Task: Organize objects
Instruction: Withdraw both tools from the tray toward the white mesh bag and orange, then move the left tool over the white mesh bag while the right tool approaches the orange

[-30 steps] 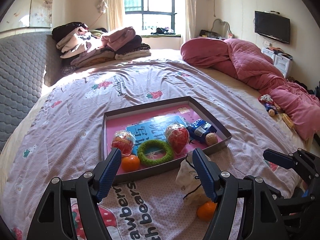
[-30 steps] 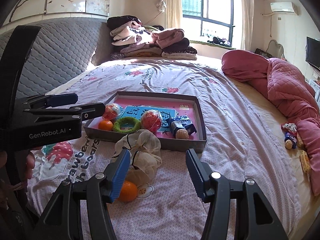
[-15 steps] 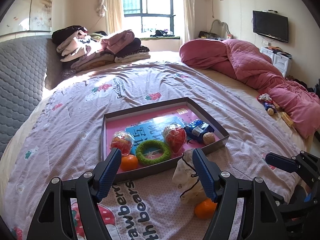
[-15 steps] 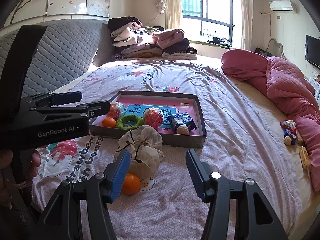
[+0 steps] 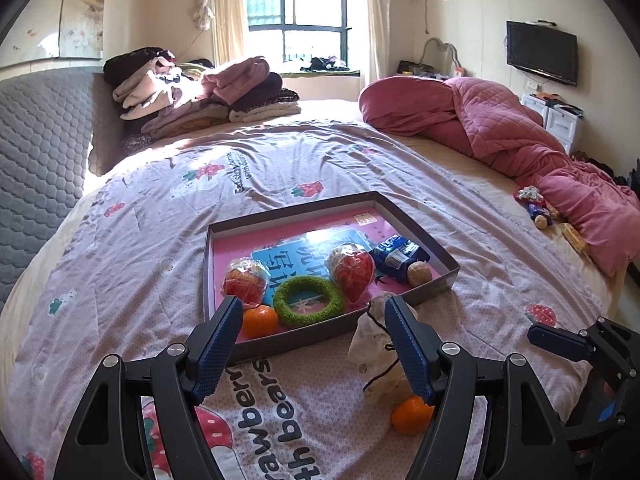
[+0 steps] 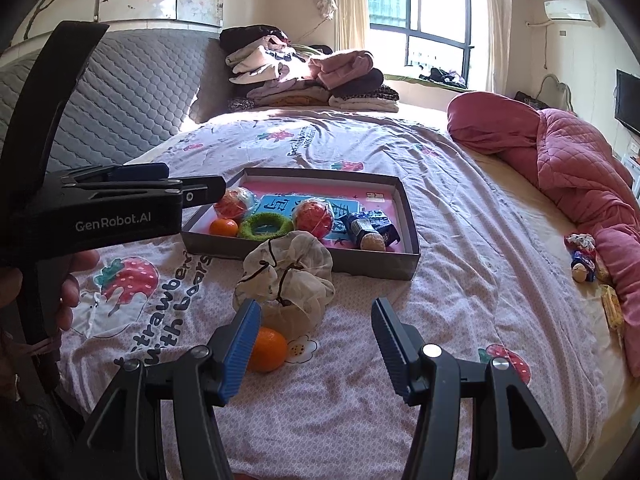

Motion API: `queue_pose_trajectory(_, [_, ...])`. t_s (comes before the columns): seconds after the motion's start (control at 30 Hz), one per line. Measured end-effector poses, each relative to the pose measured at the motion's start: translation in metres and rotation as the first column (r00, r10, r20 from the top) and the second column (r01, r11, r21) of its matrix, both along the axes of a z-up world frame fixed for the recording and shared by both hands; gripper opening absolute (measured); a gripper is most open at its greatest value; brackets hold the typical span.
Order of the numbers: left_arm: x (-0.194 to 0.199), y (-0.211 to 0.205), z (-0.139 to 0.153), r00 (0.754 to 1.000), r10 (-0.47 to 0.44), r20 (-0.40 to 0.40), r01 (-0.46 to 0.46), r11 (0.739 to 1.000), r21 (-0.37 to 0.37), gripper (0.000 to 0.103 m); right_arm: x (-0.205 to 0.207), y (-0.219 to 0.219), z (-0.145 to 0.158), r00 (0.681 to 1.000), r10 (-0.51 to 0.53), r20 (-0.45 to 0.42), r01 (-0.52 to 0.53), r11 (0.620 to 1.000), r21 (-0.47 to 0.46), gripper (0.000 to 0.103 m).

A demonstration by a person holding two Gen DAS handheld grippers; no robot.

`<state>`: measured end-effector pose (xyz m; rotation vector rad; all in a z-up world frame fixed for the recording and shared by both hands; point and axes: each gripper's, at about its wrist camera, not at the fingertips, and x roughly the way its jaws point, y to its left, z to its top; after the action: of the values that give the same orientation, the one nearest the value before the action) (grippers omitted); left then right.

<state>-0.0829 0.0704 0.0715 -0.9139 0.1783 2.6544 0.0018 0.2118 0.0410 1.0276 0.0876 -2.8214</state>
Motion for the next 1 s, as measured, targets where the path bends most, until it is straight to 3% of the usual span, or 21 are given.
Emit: queue_pose_trajectory(1.0, [-0.011, 0.013, -0.025, 0.996, -0.039, 0.083, 0.041, 0.999, -0.016, 0.075, 0.001, -0.025, -0.033, 0.994, 0.070, 0.078, -0.072, 0.997, 0.022, 0.057])
